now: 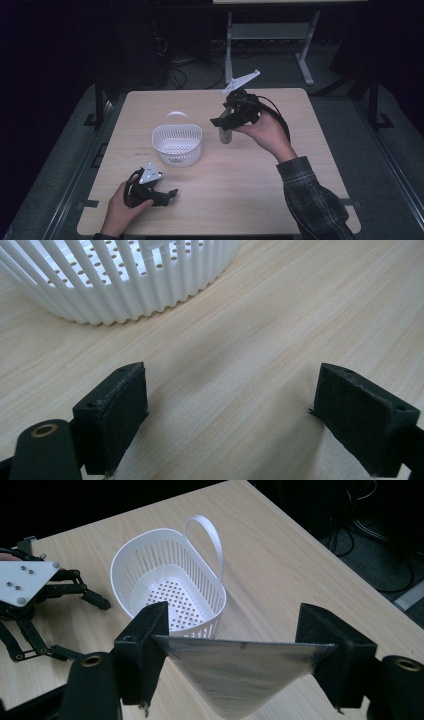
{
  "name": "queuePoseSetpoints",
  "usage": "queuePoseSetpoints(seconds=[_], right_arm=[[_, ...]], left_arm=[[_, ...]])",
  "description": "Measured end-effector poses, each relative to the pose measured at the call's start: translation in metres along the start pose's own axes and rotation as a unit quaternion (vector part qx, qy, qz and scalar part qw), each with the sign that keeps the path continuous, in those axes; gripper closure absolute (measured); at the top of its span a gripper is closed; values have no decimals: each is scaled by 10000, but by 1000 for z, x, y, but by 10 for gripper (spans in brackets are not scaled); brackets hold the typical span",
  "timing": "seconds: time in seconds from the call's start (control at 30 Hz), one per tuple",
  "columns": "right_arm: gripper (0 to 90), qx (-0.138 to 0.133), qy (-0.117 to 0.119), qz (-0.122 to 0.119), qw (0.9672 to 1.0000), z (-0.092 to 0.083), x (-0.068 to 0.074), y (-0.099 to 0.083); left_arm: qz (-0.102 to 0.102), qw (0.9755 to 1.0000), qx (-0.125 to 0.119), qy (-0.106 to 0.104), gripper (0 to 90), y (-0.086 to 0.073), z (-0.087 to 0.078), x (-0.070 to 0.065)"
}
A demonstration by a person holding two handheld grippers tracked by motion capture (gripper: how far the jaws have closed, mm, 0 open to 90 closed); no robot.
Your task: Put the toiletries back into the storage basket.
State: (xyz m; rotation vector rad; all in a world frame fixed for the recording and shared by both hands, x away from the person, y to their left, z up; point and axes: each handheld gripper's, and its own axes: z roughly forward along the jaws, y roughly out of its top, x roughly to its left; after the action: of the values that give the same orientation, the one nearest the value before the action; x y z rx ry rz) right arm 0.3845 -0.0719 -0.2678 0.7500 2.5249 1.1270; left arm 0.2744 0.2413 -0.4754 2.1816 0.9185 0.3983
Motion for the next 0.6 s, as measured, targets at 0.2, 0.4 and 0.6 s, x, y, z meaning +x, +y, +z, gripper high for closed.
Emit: queuePoseSetpoints(seconds=[0.2, 0.4, 0.6], right_arm=[[297, -35, 28, -34, 10000, 1, 3, 6], [296, -51, 59, -48, 10000, 4, 6, 12], [297, -90, 91, -104, 9999, 7, 9, 18]], left_arm=[[17, 10000, 12, -1, 129, 0, 0, 0], [6, 10000, 14, -4, 129, 0, 0, 0], [9, 10000, 16, -6, 129, 0, 0, 0]])
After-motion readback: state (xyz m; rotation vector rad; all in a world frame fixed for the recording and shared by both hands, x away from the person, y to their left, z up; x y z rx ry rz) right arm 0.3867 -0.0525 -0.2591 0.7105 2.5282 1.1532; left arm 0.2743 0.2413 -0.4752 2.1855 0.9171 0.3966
